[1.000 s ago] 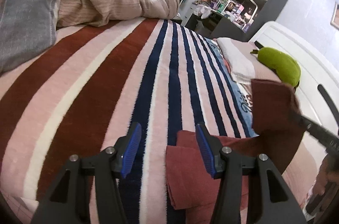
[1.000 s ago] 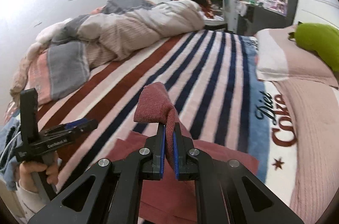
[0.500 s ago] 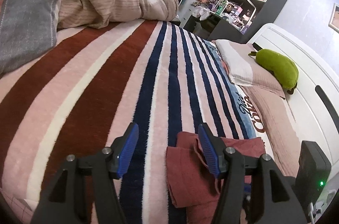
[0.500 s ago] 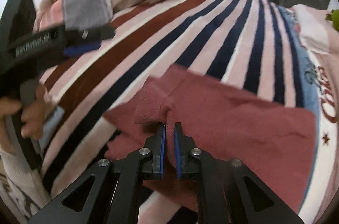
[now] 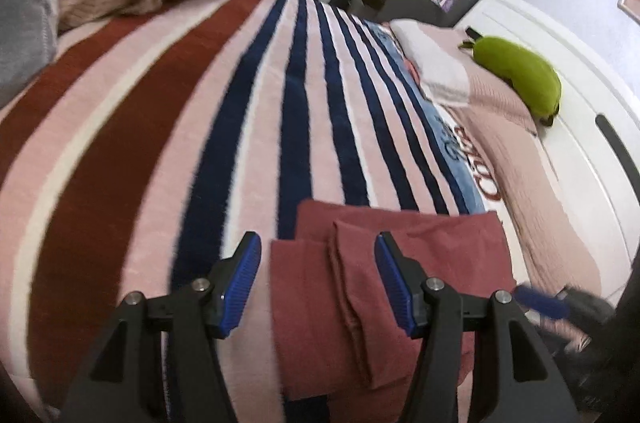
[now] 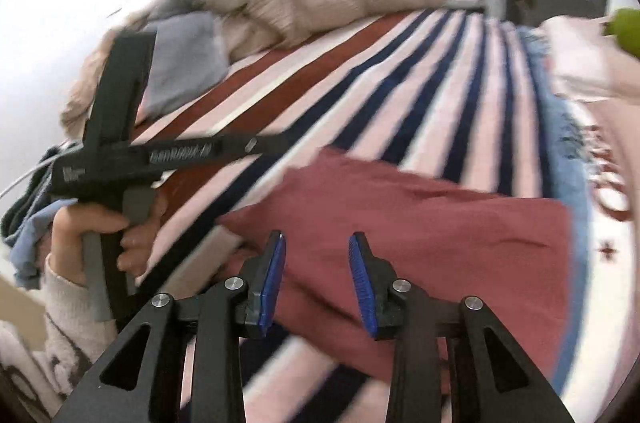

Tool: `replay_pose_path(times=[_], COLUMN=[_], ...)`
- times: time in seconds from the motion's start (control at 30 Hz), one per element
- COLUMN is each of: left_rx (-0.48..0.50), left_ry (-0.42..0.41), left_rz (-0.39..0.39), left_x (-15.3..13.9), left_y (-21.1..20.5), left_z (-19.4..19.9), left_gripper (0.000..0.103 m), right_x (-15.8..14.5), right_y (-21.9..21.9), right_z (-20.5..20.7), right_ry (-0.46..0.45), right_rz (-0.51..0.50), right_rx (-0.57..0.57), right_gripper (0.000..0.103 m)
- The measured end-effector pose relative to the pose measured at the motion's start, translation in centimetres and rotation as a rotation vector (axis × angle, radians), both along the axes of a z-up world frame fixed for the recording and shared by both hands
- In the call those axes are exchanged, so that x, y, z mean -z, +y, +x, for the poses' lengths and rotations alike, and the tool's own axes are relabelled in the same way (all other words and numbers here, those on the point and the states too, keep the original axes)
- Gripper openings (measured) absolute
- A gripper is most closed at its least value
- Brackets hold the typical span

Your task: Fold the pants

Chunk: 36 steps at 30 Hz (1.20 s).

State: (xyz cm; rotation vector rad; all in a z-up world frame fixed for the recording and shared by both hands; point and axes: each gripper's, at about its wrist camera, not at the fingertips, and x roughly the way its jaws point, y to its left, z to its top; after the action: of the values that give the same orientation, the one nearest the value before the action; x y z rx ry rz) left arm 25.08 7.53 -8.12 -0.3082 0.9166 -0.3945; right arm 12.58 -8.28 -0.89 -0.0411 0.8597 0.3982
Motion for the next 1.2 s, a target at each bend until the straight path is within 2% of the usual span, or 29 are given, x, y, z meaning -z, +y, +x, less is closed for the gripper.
replay_pose_path(times=[0.07,0.2,0.23,0.27,0.37,0.5,0.6,0.7,0.8,0.87,0.93,1.0,1.07,1.13,1.2], left_rx=[0.036,0.093,0.107,0.119,0.113,0.098,0.079,0.061,0.071,0.034,0.006,-0.020,-0.012,-0.008,0.023], left_ry=[0.013,0.049,0.052,0.053,0.033,-0.005,-0.022,-0.015,0.006,0.007,-0.005,-0.005,0.018,0.045,0.062], left_rz=[0.039,0.052,0.057,0.064,0.093,0.046,0.049,0.100,0.174,0.246,0.269,0.208,0.131,0.121,0.064], left_x=[0.6,1.5,1.7,1.8,1.6,0.5,0.1,0.3,1.0,1.2,1.1,0.7,0.8,1.2,1.5], left_y=[-1.3,-2.9,-3.3,-3.6,-3.8,-2.6,-2.1,-2.0,-2.4,-2.3,-1.6,-0.1,0.8,0.7,0.2], left_z=[0.1,0.2,0.2,0.2,0.0,-0.4,-0.5,-0.4,-0.3,-0.3,-0.3,-0.3,-0.2,0.0,0.3], left_gripper=[0.054,0.043,0.035,0.023,0.007,0.003,0.003,0.003,0.005,0.027,0.041,0.049,0.066,0.068,0.068], right_x=[-0.4,-0.3,-0.2,0.1,0.6,0.9,0.8,0.6,0.8,1.2,1.7,2.1,2.5,2.7,2.8], right_y=[-2.1,-6.6,-7.5,-8.4,-10.4,-11.7,-12.2,-12.9,-13.3,-13.4,-13.6,-13.8,-13.9,-14.1,-14.2], right_z=[-0.6,-1.1,-1.1,-1.1,-0.7,-0.3,-0.2,0.2,0.7,0.9,0.9,0.9,0.9,1.0,1.0], right_ry=[-0.022,-0.023,-0.022,-0.021,-0.005,-0.002,-0.015,-0.026,-0.024,-0.018,-0.007,0.006,0.019,0.029,0.036], right_rz=[0.014,0.072,0.075,0.079,0.097,0.119,0.125,0.139,0.127,0.115,0.113,0.116,0.114,0.109,0.106], right_rx=[0.057,0.166,0.184,0.208,0.251,0.278,0.287,0.309,0.329,0.345,0.352,0.355,0.357,0.362,0.362], right_gripper=[0.032,0.032,0.032,0.032,0.034,0.034,0.034,0.034,0.034,0.036,0.038,0.038,0.040,0.043,0.053])
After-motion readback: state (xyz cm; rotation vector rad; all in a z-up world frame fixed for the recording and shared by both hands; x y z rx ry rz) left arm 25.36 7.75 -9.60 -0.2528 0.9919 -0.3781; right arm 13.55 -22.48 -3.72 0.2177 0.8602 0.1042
